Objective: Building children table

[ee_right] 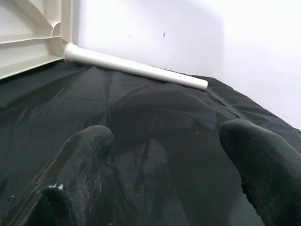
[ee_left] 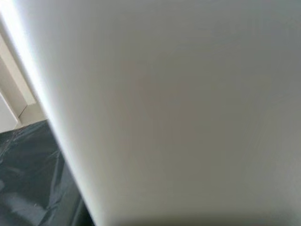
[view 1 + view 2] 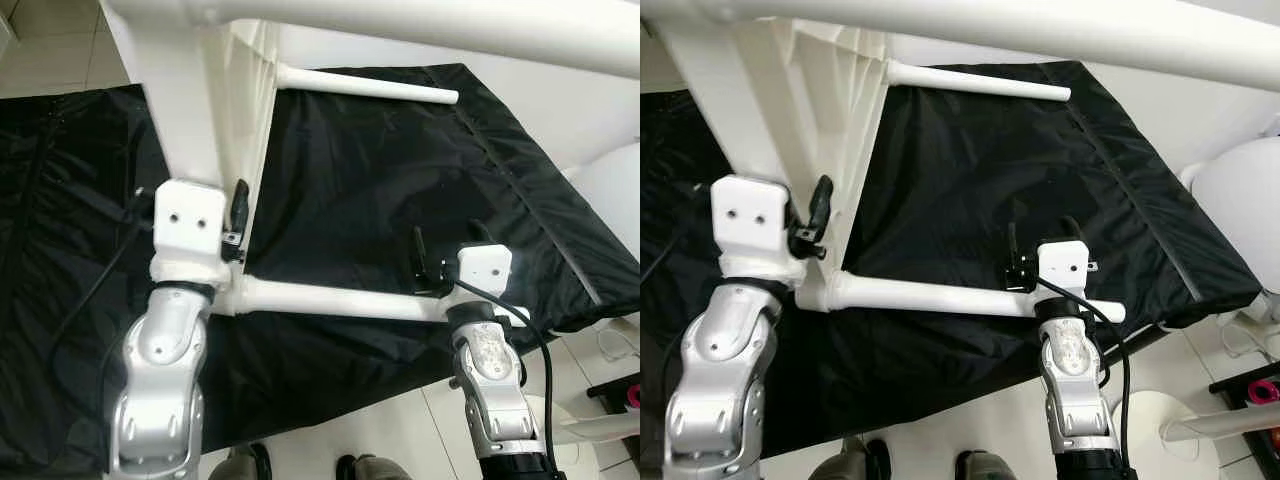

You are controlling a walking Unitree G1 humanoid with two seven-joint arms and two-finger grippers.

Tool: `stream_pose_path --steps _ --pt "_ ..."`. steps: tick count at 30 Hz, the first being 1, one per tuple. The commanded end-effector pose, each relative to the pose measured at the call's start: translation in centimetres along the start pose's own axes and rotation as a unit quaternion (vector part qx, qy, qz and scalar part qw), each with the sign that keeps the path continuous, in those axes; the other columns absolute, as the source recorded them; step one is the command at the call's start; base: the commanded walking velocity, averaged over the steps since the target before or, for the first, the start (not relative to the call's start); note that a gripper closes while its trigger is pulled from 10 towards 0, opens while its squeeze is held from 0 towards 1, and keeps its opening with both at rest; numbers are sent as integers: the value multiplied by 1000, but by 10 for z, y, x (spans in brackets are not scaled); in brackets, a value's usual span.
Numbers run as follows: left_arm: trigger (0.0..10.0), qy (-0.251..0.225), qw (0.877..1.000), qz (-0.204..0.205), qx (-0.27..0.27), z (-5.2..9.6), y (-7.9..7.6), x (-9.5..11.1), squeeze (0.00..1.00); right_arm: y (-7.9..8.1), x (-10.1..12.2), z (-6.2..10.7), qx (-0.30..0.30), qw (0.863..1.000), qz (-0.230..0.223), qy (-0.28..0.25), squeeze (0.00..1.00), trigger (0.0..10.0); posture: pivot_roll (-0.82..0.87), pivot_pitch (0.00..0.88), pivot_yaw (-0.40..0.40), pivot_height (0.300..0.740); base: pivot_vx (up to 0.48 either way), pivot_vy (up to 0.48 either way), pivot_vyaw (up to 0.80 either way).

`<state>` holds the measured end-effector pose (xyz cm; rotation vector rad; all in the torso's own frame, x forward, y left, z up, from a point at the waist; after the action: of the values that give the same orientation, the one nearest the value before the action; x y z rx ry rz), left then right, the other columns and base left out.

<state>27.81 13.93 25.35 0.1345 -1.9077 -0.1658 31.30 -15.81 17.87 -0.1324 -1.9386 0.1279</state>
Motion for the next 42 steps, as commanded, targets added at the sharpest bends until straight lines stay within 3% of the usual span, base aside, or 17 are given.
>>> stream_pose_path --steps 1,3,4,9,10,14,18,24,25,27,28,29,34,36,37,38,42 --pt "0 39 997 -18 58 6 24 -16 0 -1 -5 2 2 1000 1 10 0 10000 -34 156 -33 740 0 0 0" --pt "0 39 997 -16 69 7 29 -17 0 -1 -5 2 3 1000 1 9 0 10000 -34 156 -33 740 0 0 0" --pt "0 46 994 -27 98 11 50 -20 0 -1 -6 1 3 1000 1 9 0 10000 -33 157 -32 740 0 0 0" --pt "0 53 989 -47 130 17 71 -24 0 -2 -6 0 4 1000 2 9 0 10000 -31 154 -32 740 0 0 0" --pt "0 52 984 -53 161 24 86 -23 0 -4 -6 -1 3 1000 3 8 0 10000 -27 155 -38 740 0 0 0" --pt "0 49 979 -62 189 36 102 -23 0 -6 -7 -4 4 1000 6 7 0 10000 -20 155 -44 740 0 0 0" --pt "0 39 976 -73 201 42 108 -20 0 -7 -7 -7 6 1000 9 6 0 10000 -13 157 -50 740 0 0 0" --pt "0 25 984 -59 167 45 97 -19 0 -8 -7 -12 9 1000 12 4 0 10000 -2 161 -64 740 0 0 0" --pt "10000 19 988 -50 143 43 89 -19 0 -7 -7 -12 12 1000 13 3 0 10000 -3 161 -62 740 0 0 0" --pt "10000 16 993 -39 113 39 80 -20 0 -6 -8 -13 15 1000 14 2 0 10000 -2 160 -59 740 0 0 0" --pt "10000 13 994 -35 106 38 78 -20 588 -6 -8 -13 15 1000 14 2 0 10000 -2 160 -59 740 0 0 0" --pt "10000 13 994 -35 98 37 77 -21 1000 -6 -8 -13 14 1000 14 2 0 10000 -7 160 -53 740 0 0 0" --pt "10000 17 996 -28 78 37 71 -24 1000 -10 -10 -11 9 1000 15 3 0 10000 -10 161 -43 740 0 0 0" --pt "10000 23 996 -45 77 37 72 -26 1000 -11 -10 -10 8 1000 16 4 0 10000 -11 162 -39 740 0 0 0" --pt "10000 28 996 -52 74 38 72 -29 933 -11 -11 -9 7 1000 17 4 0 10000 -10 164 -36 740 0 0 0" --pt "10000 27 994 -71 78 40 74 -31 0 -12 -12 -8 6 1000 20 5 0 10000 -9 165 -31 740 0 0 0" --pt "10000 26 992 -79 91 44 77 -33 0 -13 -12 -7 6 1000 22 6 0 10000 -9 164 -23 740 0 0 0"
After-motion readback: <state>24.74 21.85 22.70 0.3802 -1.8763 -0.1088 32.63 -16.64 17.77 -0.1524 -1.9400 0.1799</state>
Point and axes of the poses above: a point about 5 cm out from each wrist's last joint towards the gripper, its own z axis pointing back from the gripper into the wrist, its own x axis along the axis of the wrist's last joint, y = z × x, the point moved 4 cm from there along -z, pointing out of the wrist towards the gripper
